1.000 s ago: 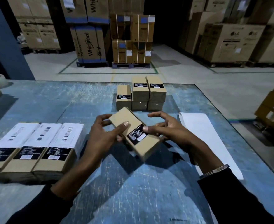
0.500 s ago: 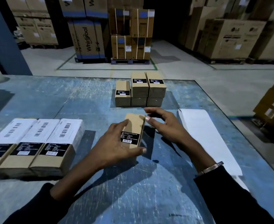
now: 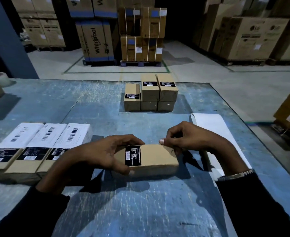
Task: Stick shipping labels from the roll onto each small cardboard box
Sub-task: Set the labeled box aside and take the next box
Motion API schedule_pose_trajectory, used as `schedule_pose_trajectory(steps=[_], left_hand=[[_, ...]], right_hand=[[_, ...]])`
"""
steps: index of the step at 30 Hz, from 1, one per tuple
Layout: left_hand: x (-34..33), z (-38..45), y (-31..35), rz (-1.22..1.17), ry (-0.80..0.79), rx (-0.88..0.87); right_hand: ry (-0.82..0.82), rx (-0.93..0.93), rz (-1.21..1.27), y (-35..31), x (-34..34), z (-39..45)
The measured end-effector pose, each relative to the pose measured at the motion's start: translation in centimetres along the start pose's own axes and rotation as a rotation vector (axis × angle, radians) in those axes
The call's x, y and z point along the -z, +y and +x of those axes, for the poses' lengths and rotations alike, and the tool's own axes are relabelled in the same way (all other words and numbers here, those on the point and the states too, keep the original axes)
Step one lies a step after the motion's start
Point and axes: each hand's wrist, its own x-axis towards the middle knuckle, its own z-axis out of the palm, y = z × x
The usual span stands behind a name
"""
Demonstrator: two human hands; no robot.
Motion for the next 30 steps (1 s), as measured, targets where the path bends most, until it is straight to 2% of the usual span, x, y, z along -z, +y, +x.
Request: schedule_pose_trajectory(steps=[2, 4, 9, 13, 17, 19, 21, 25, 27, 30], left_hand=[[0.1, -0.1, 0.2, 0.036, -0.023, 0.006], [0.1, -0.2, 0.5, 0.048, -0.024, 0.024], [0.1, -0.1, 0.6, 0.033, 0.010, 0.050], [-0.1, -0.1, 0.6, 0.043, 0.005, 0.053], [-0.1, -0.3, 0.7, 0.012, -0.006, 0.037], [-0.1, -0.3, 1.1, 0.055, 0.054, 0.022], [-0.6, -0.5, 1.8, 0.157, 0.231, -0.048], [-4.8, -1.2, 4.8, 0.185, 0.586, -0.404], [-7.7, -1.3, 6.4, 0.195, 0.642, -0.542], [-13.0, -0.4, 8.0, 0.166, 0.584, -0.589]], right_hand=[[-0.117, 0.003, 0.054, -0.1, 0.3, -0.5], [-0.160, 0.006, 0.070, -0.2, 0.4, -0.8], [-0.102, 0.029, 0.118, -0.1, 0.2, -0.4], [-0.121, 0.032, 0.142, 0.3, 0.2, -0.3], [-0.090, 0.027, 0.087, 0.0, 0.3, -0.5], [-0.029, 0.026, 0.074, 0.0, 0.5, -0.5], [0.080, 0.036, 0.072, -0.1, 1.0, -0.8], [0.306, 0.076, 0.133, -0.8, 2.9, -4.0], [0.319, 0.081, 0.139, -0.4, 4.1, -6.4], [0.220, 0.044, 0.021, 2.3, 5.0, -10.2]])
